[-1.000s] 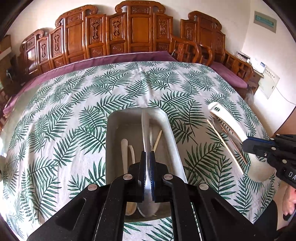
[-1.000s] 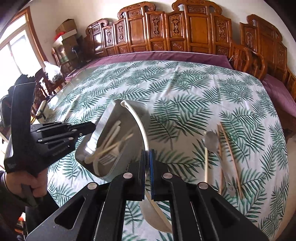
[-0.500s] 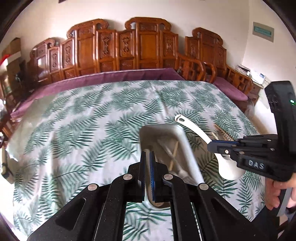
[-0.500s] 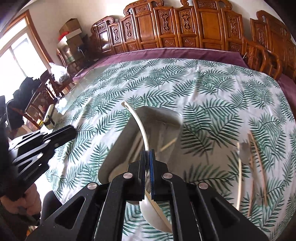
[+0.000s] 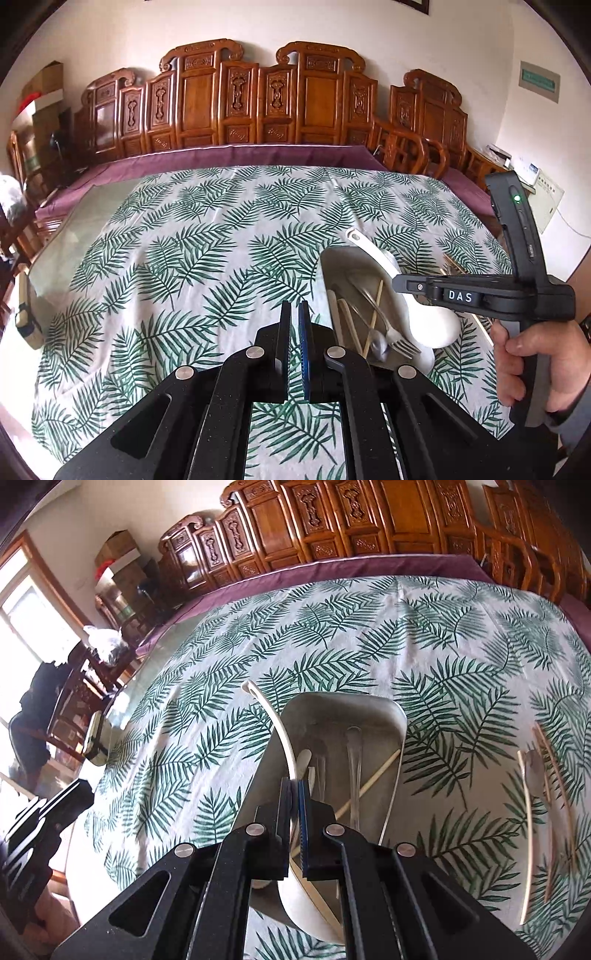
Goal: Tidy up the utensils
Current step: 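Lower both spoons into the tray and open both tools, then grasp a slotted-handle metal spoon with the right tool while the left tool reaches the chopsticks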
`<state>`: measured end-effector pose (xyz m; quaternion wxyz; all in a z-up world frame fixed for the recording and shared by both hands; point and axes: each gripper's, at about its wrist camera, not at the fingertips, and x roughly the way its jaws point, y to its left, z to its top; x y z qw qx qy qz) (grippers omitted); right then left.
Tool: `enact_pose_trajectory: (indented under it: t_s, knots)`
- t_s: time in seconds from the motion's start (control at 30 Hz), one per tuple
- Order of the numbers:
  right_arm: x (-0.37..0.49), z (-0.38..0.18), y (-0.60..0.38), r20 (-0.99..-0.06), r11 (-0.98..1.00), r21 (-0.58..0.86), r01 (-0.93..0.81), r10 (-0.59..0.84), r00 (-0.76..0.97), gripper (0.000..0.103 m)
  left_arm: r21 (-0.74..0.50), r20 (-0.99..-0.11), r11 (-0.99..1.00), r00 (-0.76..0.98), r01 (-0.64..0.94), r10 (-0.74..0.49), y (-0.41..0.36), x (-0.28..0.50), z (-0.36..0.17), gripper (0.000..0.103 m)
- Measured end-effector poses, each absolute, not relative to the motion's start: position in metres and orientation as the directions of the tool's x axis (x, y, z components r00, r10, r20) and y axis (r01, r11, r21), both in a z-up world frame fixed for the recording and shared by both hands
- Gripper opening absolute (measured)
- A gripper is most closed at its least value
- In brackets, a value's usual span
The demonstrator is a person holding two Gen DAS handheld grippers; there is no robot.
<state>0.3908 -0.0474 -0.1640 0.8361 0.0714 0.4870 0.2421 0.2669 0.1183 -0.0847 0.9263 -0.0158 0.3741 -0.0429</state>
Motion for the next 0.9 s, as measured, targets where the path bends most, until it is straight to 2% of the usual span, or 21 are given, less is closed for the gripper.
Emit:
enact_pose_trajectory:
  t_s: [0.4, 0.77, 0.8, 0.9]
  knots:
    - [0.402, -0.172, -0.046, -0.806, 0.899, 0.312, -0.307, 0.421, 0.415, 0.009, -0.081, -0.698, 0.993, 0.706, 0.09, -0.121, 0.114, 0.269, -0.088, 0.003]
    - [0.367, -0.151, -0.123, -0.778, 0.913, 0.208, -0.352, 0.373, 0.506, 0.009, -0.066, -0.698, 0.984, 0.697, 0.163, -0.162, 0.066, 0.272, -0.085, 0.003]
    - [0.364, -0.15, -0.132, -0.777, 0.915, 0.204, -0.349, 0.368, 0.51, 0.009, -0.065, -0.699, 0.983, 0.695, 0.17, -0.166, 0.062, 0.273, -0.086, 0.004]
    - [0.356, -0.154, -0.168, -0.78, 0.925, 0.192, -0.329, 0.347, 0.521, 0.009, -0.062, -0.701, 0.978, 0.688, 0.201, -0.186, 0.04, 0.278, -0.09, 0.016]
